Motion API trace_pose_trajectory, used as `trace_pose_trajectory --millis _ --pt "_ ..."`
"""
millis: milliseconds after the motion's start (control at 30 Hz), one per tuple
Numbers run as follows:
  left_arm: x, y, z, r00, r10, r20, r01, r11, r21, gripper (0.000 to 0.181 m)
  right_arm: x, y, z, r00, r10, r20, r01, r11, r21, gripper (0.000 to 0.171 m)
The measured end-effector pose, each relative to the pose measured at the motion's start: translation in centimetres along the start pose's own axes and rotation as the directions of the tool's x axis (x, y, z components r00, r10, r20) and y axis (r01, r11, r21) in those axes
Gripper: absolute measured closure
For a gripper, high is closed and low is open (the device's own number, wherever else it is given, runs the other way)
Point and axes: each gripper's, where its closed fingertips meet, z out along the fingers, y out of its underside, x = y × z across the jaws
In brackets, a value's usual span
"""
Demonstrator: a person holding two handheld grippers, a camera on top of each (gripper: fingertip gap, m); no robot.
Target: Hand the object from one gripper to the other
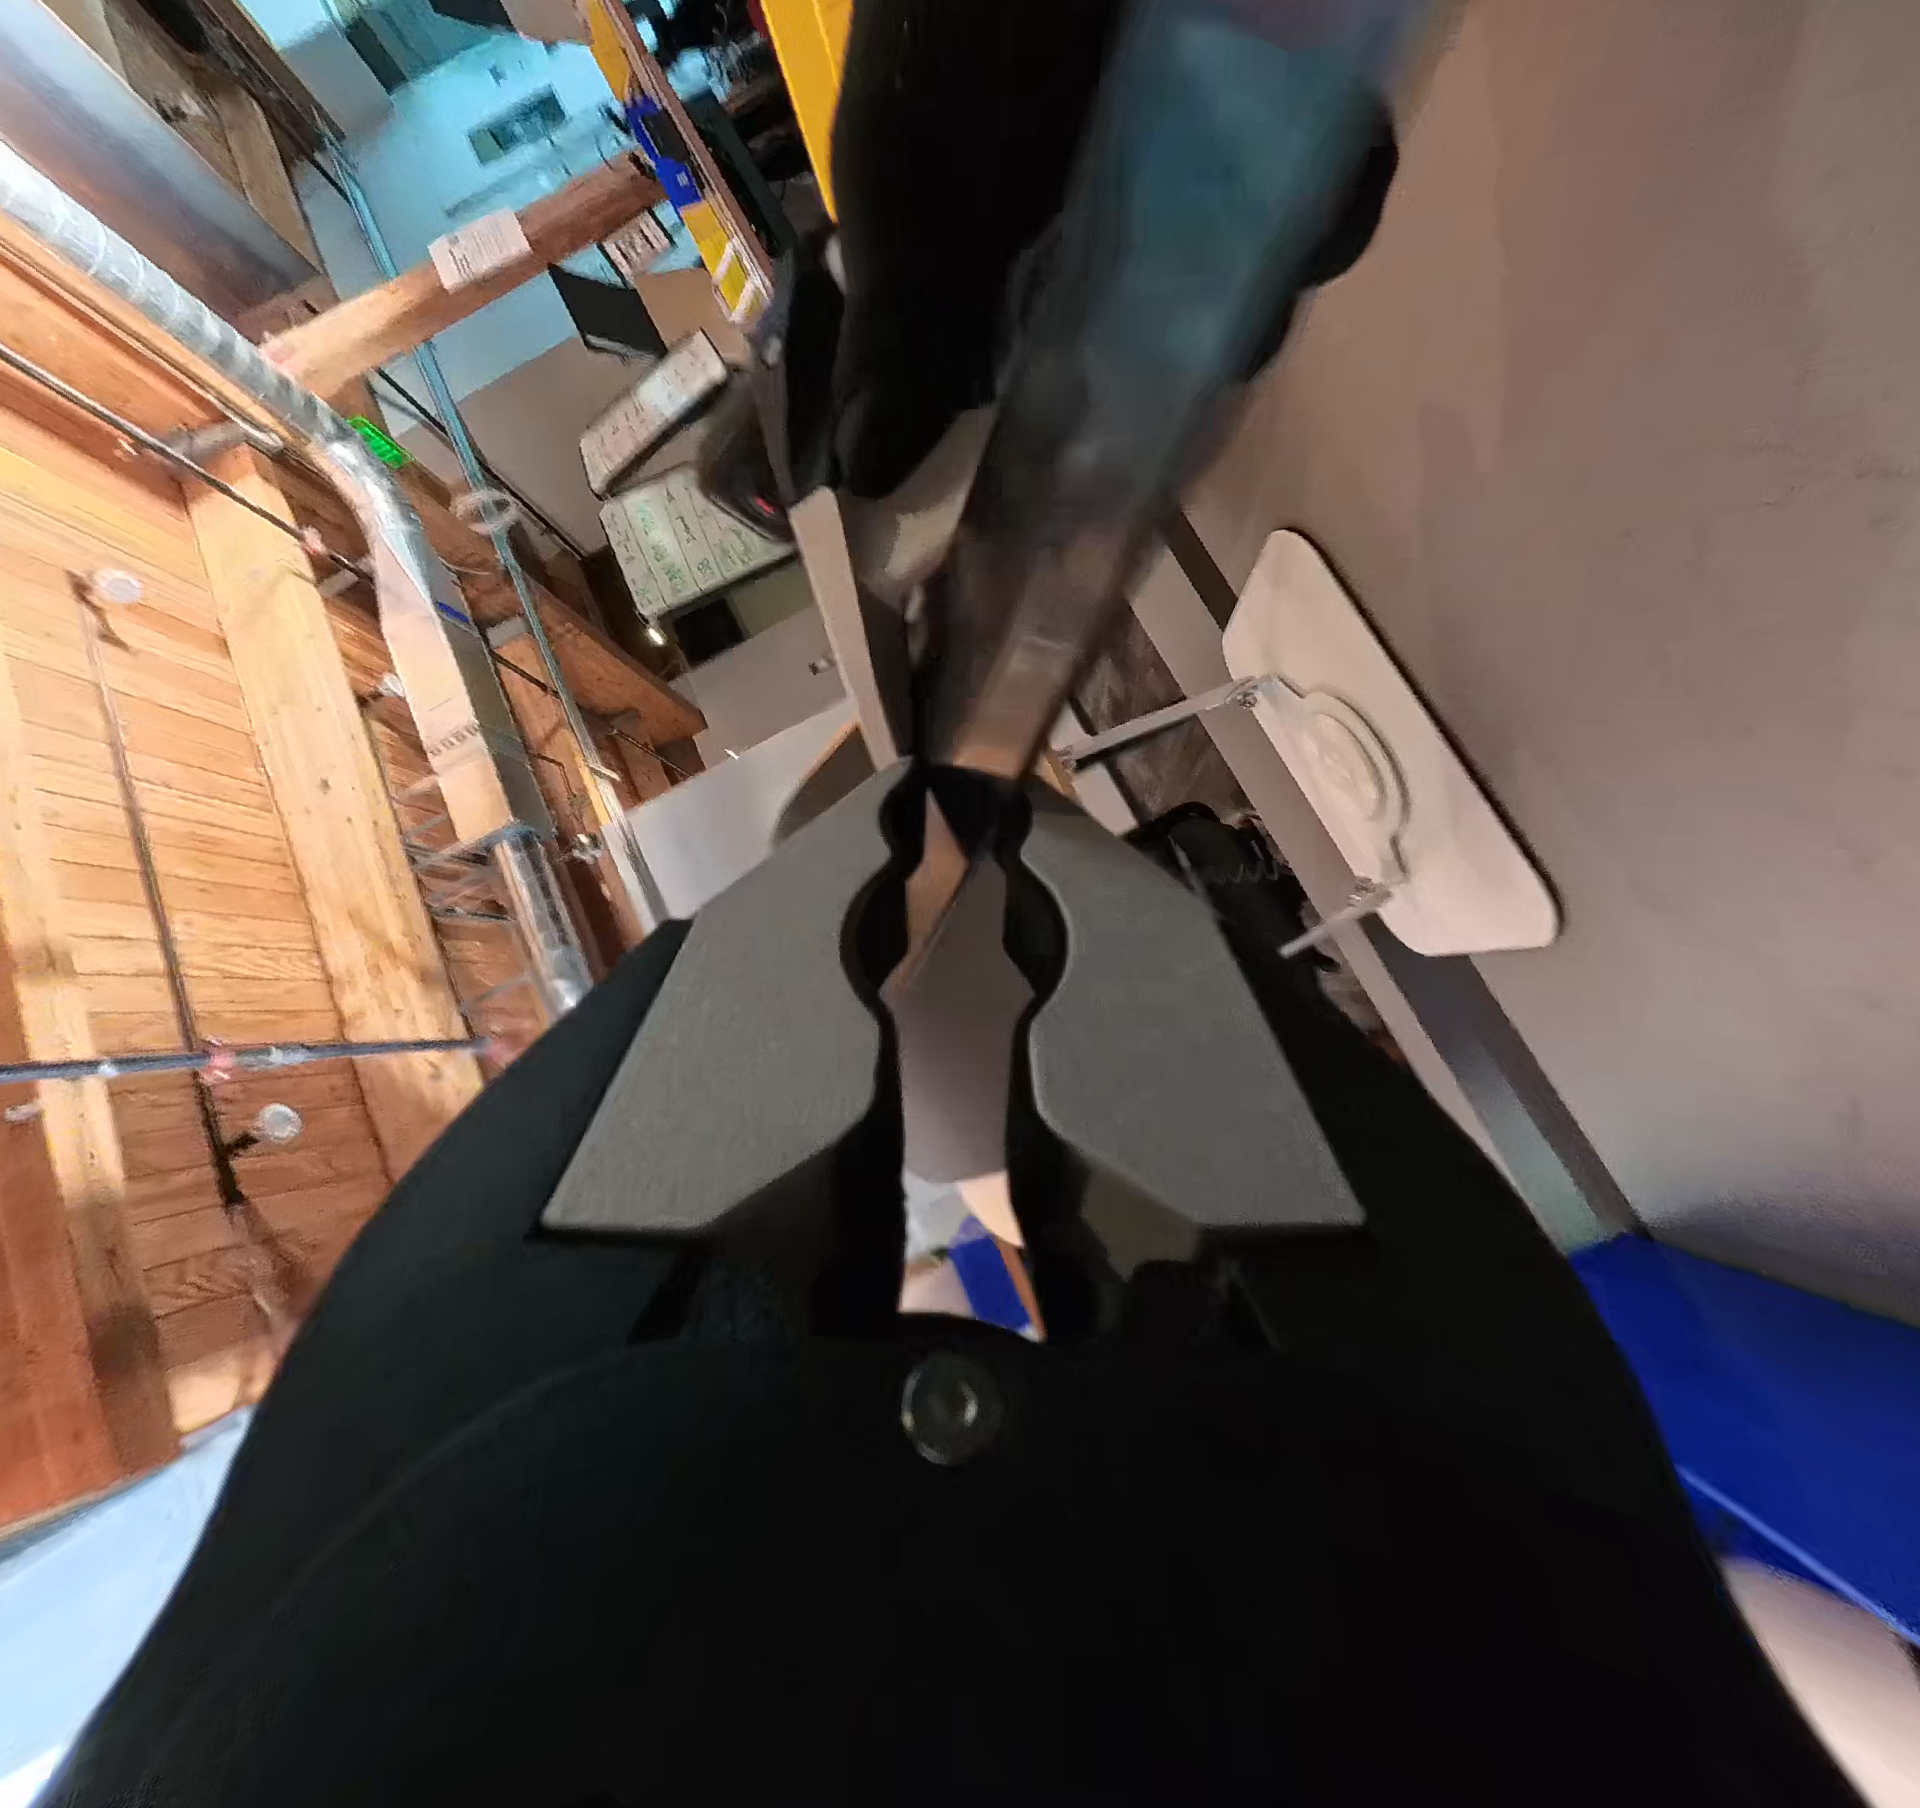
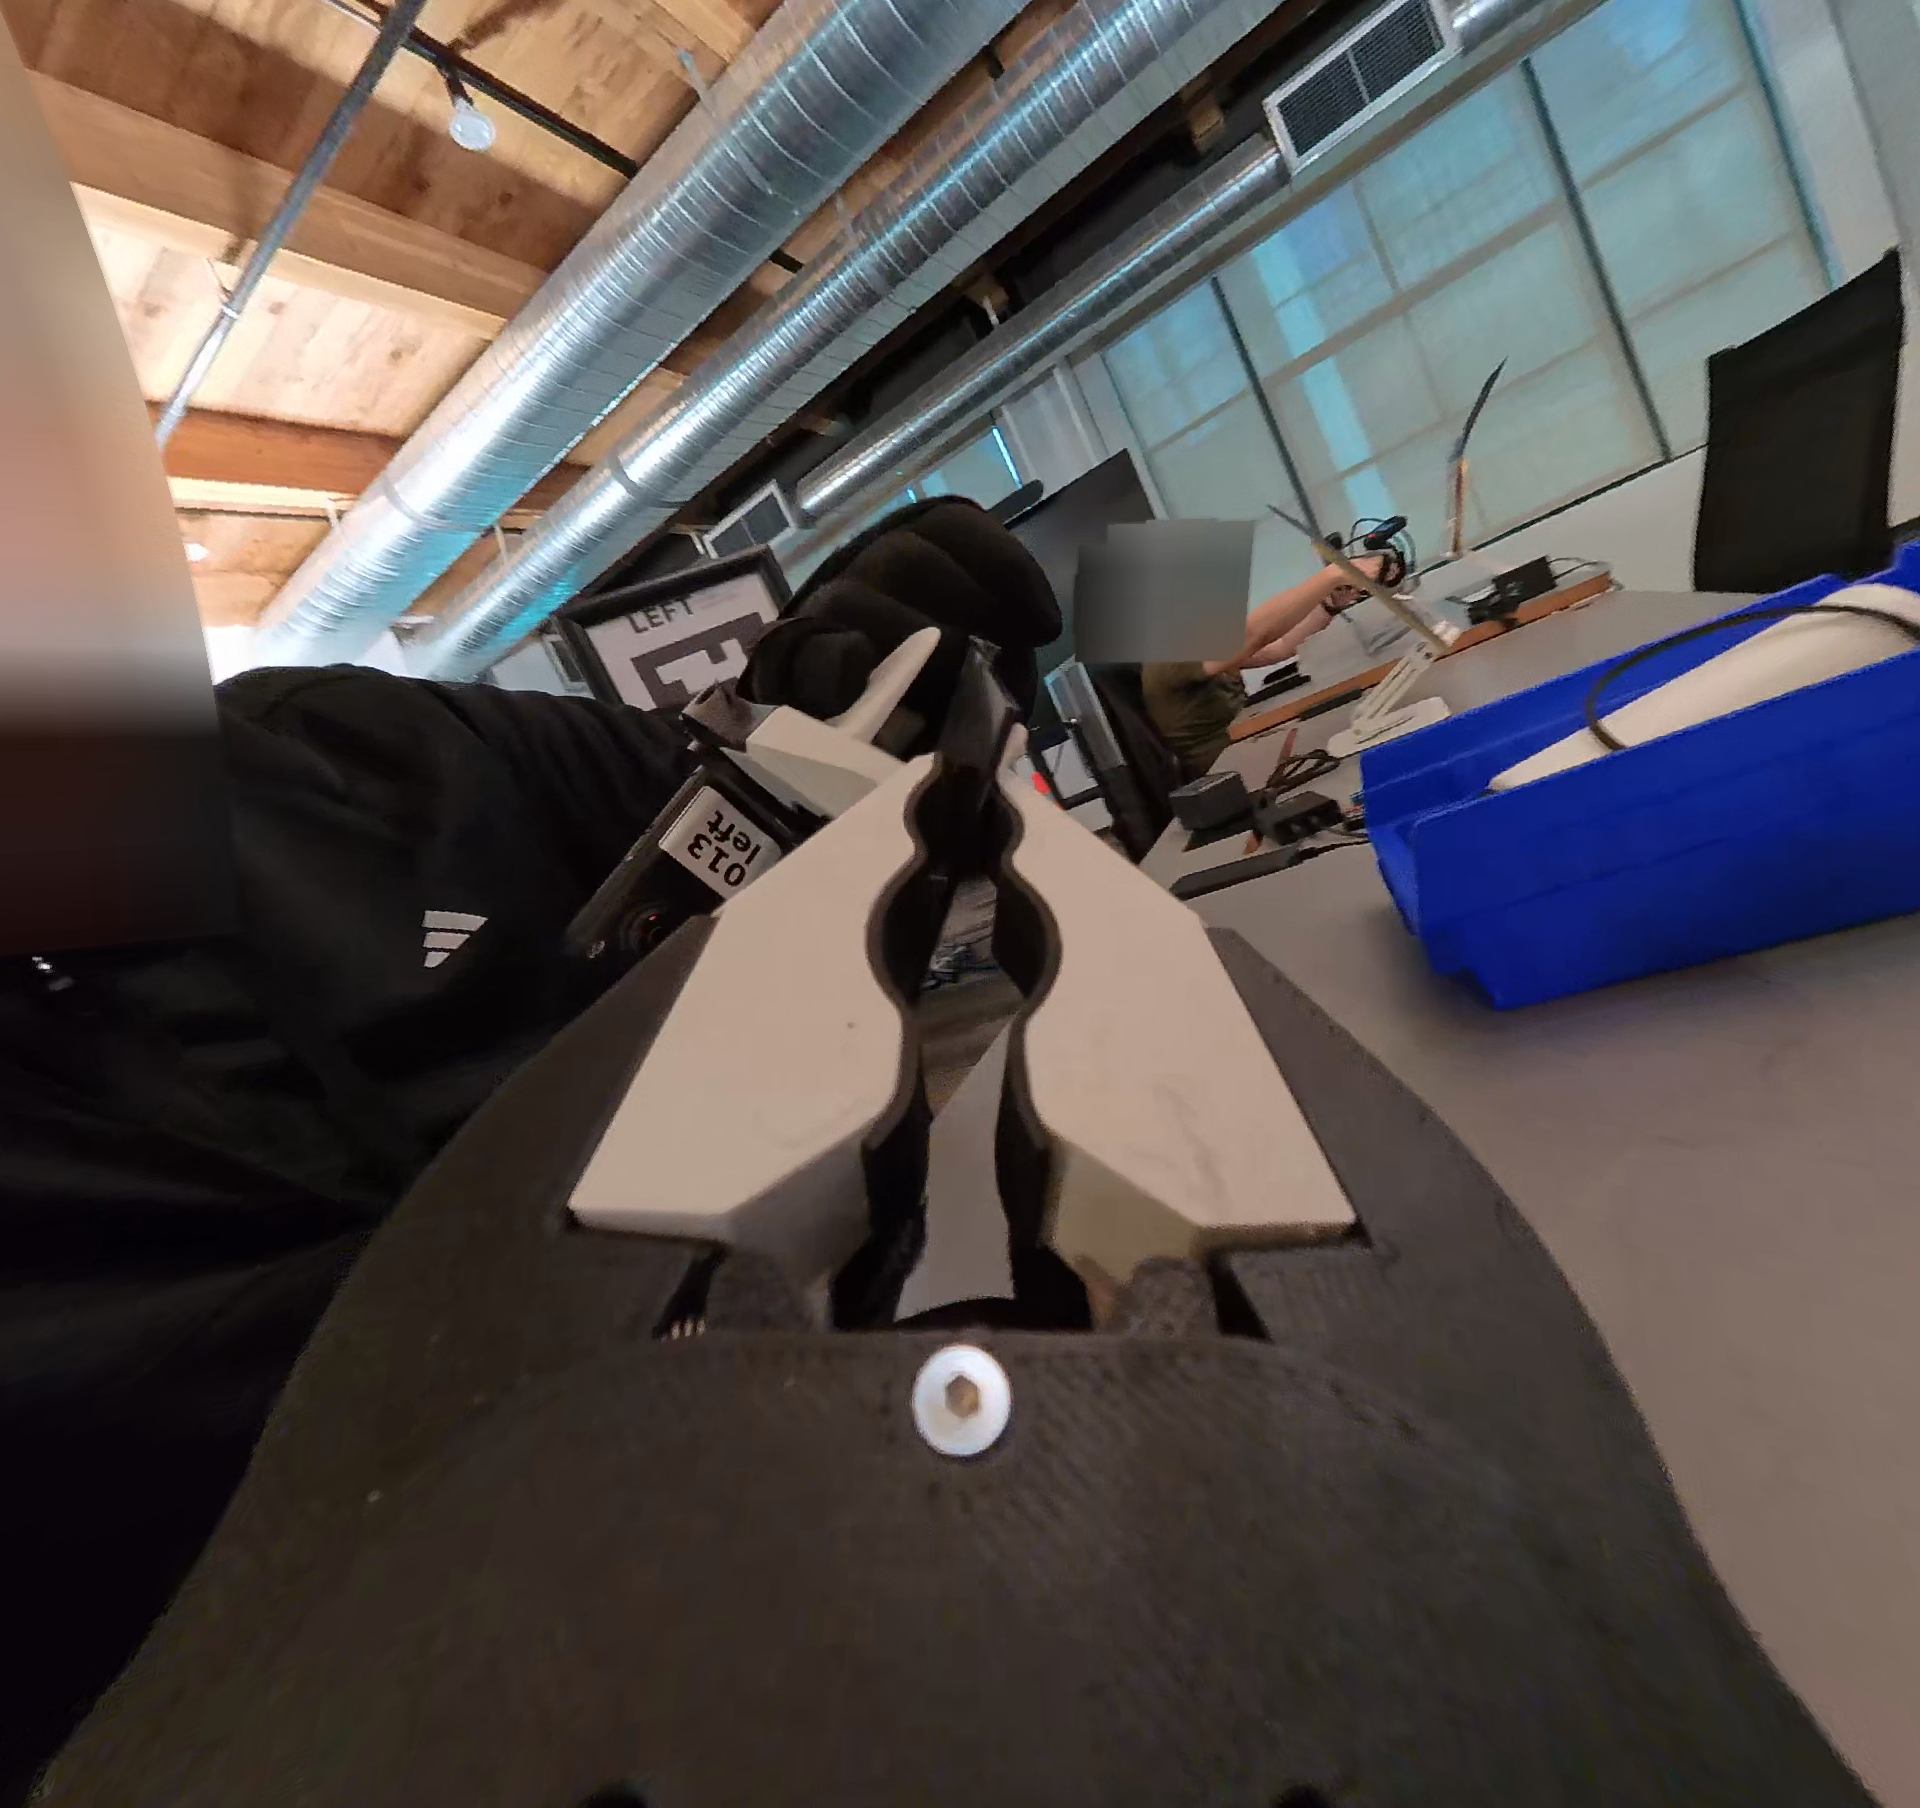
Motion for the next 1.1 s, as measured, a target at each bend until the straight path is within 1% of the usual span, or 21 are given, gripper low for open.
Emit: trace_pose_trajectory --millis 67,167,233,333,400,467,500,533,567,633,733,833,900,967,1033,1067,1100 --pt "0.5 0.7 0.2 0.999 -0.039 -0.009 0.039 0.999 -0.037 0.154 -0.1 -0.3 0.0 0.998 -0.051 -0.027 0.051 0.999 -0.008 0.171" --pt "0.5 1.0 -0.3 0.986 -0.166 -0.026 0.164 0.986 -0.040 0.138 -0.5 -0.7 0.1 0.995 -0.088 -0.045 0.087 0.996 -0.013 0.171" --pt "0.1 1.6 -0.6 0.978 -0.207 -0.016 0.205 0.977 -0.065 0.135 -0.7 -1.2 0.0 0.993 -0.100 -0.057 0.100 0.995 -0.001 0.171" --pt "-0.3 2.8 -1.2 0.947 -0.320 -0.022 0.316 0.942 -0.109 0.130 -0.5 -1.9 -0.5 0.985 -0.139 -0.105 0.140 0.990 -0.001 0.171" --pt "-0.1 4.1 -1.6 0.936 -0.352 -0.005 0.346 0.923 -0.168 0.132 -0.7 -2.5 -1.0 0.976 -0.173 -0.132 0.174 0.985 -0.002 0.171" --pt "0.6 5.2 -2.0 0.899 -0.439 -0.004 0.429 0.881 -0.200 0.138 -1.3 -3.4 -1.4 0.960 -0.228 -0.160 0.228 0.973 -0.017 0.171" --pt "1.1 5.8 -2.3 0.877 -0.481 -0.001 0.469 0.856 -0.218 0.148 -1.8 -4.0 -1.6 0.950 -0.259 -0.173 0.258 0.966 -0.025 0.171" --pt "1.7 6.3 -2.7 0.855 -0.519 -0.008 0.503 0.832 -0.235 0.168 -2.3 -4.6 -1.9 0.937 -0.290 -0.195 0.289 0.957 -0.034 0.171" --pt "2.2 6.6 -3.2 0.827 -0.562 -0.011 0.543 0.804 -0.242 0.180 -2.7 -5.4 -2.4 0.919 -0.323 -0.226 0.321 0.946 -0.043 0.171" --pt "2.9 7.3 -4.1 0.768 -0.640 0.008 0.619 0.740 -0.263 0.181 -4.0 -7.3 -3.5 0.877 -0.388 -0.284 0.391 0.919 -0.049 0.171" --pt "4.1 8.1 -5.6 0.699 -0.715 0.032 0.692 0.664 -0.283 0.181 -5.7 -10.5 -6.4 0.793 -0.459 -0.401 0.474 0.878 -0.069 0.171" --pt "5.6 9.2 -6.8 0.670 -0.740 0.059 0.712 0.618 -0.333 0.181 -6.4 -13.3 -10.5 0.684 -0.485 -0.544 0.500 0.855 -0.134 0.171" --pt "6.7 9.7 -7.3 0.651 -0.756 0.062 0.723 0.594 -0.353 0.181 -7.1 -15.0 -13.3 0.619 -0.491 -0.613 0.505 0.847 -0.169 0.171" --pt "7.4 9.8 -7.6 0.628 -0.775 0.073 0.743 0.569 -0.352 0.181 -6.9 -16.2 -16.5 0.531 -0.492 -0.691 0.479 0.846 -0.234 0.171" --pt "7.3 9.6 -7.7 0.619 -0.780 0.089 0.758 0.565 -0.325 0.181 -5.8 -16.7 -20.1 0.418 -0.486 -0.767 0.434 0.849 -0.301 0.171" --pt "7.4 9.6 -7.7 0.619 -0.779 0.095 0.758 0.562 -0.332 0.181 -5.1 -16.6 -21.8 0.380 -0.468 -0.798 0.395 0.862 -0.317 0.171" --pt "7.5 9.6 -7.7 0.617 -0.781 0.099 0.759 0.558 -0.335 0.181 -4.2 -16.0 -23.3 0.362 -0.441 -0.821 0.345 0.882 -0.322 0.171"
